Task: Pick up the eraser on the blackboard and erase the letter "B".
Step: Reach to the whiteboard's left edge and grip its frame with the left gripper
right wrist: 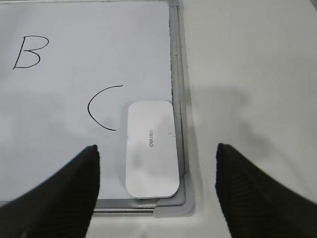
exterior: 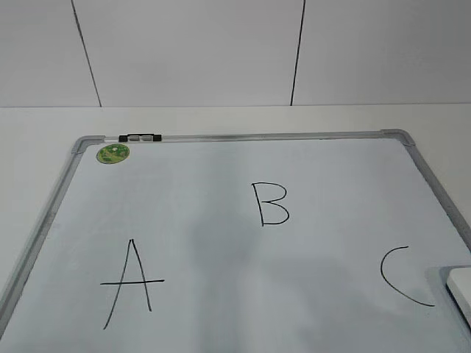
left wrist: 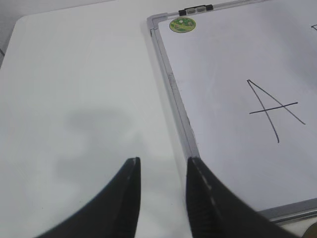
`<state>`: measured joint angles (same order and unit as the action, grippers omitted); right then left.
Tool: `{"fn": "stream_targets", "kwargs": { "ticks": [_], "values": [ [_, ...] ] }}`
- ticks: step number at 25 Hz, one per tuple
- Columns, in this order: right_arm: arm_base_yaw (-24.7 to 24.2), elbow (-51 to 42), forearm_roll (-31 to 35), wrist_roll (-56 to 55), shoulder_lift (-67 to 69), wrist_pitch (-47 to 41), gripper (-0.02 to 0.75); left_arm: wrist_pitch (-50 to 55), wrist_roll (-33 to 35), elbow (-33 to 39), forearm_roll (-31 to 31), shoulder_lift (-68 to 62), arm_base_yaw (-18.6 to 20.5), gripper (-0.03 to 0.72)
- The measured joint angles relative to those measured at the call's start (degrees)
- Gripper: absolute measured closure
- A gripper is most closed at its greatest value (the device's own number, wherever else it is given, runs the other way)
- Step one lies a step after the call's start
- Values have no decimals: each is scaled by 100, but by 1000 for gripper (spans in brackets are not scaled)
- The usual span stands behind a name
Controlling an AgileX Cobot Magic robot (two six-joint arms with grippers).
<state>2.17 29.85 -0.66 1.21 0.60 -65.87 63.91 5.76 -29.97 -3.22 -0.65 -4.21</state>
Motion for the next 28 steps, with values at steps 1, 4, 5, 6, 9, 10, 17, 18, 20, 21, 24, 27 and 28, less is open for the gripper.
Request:
{"fn": "stream_targets", "kwargs": {
  "ticks": [1,4,5,6,9,10,17,18,20,21,24,27,28],
  "values": [
    [0,47,0,-66,114,-15,155,0,0,0,0,0,0,448],
    [0,223,66,-179,506,-86,155,0,0,0,0,0,0,448],
    [0,380,135,-215,775,-173,155,0,0,0,0,0,0,448],
    [0,471,149,-239,914,-267,155,0,0,0,0,0,0,448],
    [0,782,178,-392,1392,-571,155,0,0,0,0,0,0,452],
    [0,856,178,-492,1562,-601,155,0,0,0,-12,0,0,456],
    [0,1176,742,-801,2492,-639,155,0,-9,0,-156,-11,0,459],
    [0,1179,891,-808,2623,-639,155,25,-23,0,-156,-52,0,459],
    [0,1179,1110,-808,2843,-639,155,153,-102,-69,-156,-242,0,456],
    [0,1179,1174,-808,2961,-639,155,209,-113,-115,-156,-458,0,454],
    [0,1179,1232,-808,3217,-639,155,380,-286,-219,-156,-1239,0,453],
    [0,1179,1250,-744,3355,-639,155,525,-606,-341,-156,-2092,0,453],
    [0,1179,1277,-731,3410,-639,155,538,-669,-374,-156,-2351,0,452]
  ]
}}
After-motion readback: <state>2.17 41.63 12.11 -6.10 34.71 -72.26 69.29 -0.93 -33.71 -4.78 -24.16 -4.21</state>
